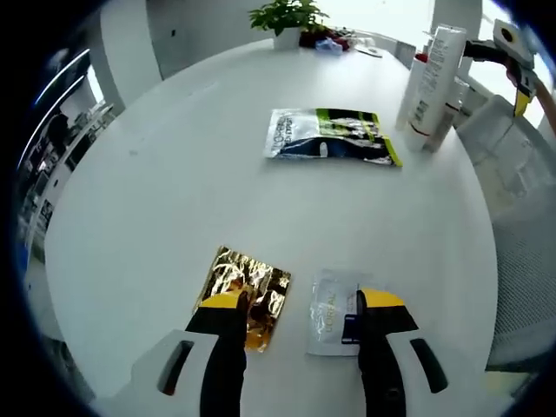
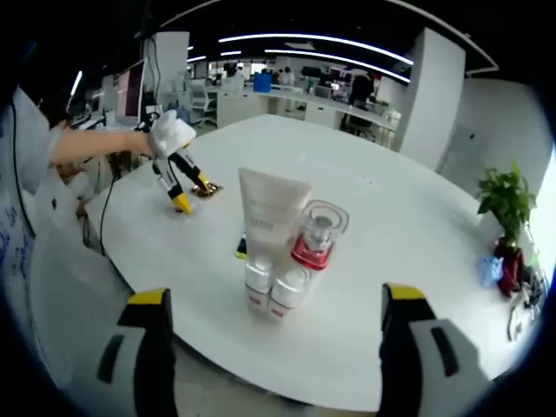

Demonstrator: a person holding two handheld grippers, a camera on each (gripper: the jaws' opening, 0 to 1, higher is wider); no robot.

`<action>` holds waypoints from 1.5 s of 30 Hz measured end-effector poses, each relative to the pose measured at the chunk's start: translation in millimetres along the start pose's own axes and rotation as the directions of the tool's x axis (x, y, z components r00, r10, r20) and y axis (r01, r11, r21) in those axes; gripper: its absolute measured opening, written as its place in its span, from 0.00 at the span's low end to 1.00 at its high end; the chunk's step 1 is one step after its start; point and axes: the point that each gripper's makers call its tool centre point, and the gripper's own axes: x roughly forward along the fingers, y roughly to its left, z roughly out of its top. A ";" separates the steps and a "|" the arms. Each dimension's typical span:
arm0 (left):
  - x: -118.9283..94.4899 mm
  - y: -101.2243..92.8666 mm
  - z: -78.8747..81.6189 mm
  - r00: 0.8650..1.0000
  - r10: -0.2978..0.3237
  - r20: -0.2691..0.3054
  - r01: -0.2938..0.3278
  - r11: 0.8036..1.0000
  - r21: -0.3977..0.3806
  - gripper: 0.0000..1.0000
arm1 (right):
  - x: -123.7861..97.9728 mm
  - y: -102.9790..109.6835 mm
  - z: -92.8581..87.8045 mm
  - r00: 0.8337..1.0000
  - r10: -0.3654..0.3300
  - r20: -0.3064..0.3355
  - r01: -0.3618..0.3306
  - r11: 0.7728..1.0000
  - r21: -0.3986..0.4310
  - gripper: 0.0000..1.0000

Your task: Arrange the skincare products in the storage area until every visible bottle or jar stands upright without overlapping.

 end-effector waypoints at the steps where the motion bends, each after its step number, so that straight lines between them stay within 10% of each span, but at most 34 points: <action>1: -0.8 1.3 -1.5 1.000 0.003 -0.006 -0.003 1.000 -0.001 0.48 | 0.2 0.4 0.3 1.000 0.002 0.000 -0.002 1.000 -0.001 1.00; 17: -7.5 2.3 -4.1 0.998 0.042 -0.047 -0.043 0.999 -0.021 0.53 | 2.4 8.4 1.5 0.999 0.037 0.002 -0.037 0.999 -0.021 1.00; 34: -37.6 -41.6 36.2 0.996 0.082 0.022 -0.083 0.996 0.031 0.53 | -13.4 -0.8 0.8 0.993 0.113 0.015 -0.113 0.994 0.000 1.00; 45: -54.7 -58.2 55.4 0.987 0.117 0.113 -0.109 0.991 -0.071 0.53 | -14.3 -23.6 8.5 0.978 0.210 -0.015 -0.210 0.977 -0.039 1.00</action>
